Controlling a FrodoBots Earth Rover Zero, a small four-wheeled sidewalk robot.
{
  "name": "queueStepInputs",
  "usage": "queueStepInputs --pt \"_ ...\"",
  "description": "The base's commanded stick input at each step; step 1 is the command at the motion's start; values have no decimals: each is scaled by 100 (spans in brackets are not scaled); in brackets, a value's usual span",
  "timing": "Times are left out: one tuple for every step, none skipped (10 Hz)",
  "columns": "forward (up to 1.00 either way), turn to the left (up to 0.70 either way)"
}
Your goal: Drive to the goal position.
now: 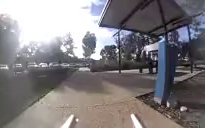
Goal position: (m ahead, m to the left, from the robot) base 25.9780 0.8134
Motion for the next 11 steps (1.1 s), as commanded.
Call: queueStepInputs --pt "100 0" --pt "100 0" --pt "100 0" --pt "100 0" --pt "100 0" --pt "100 0" --pt "100 0" --pt "100 0" --pt "100 0" --pt "100 0" --pt "100 0"
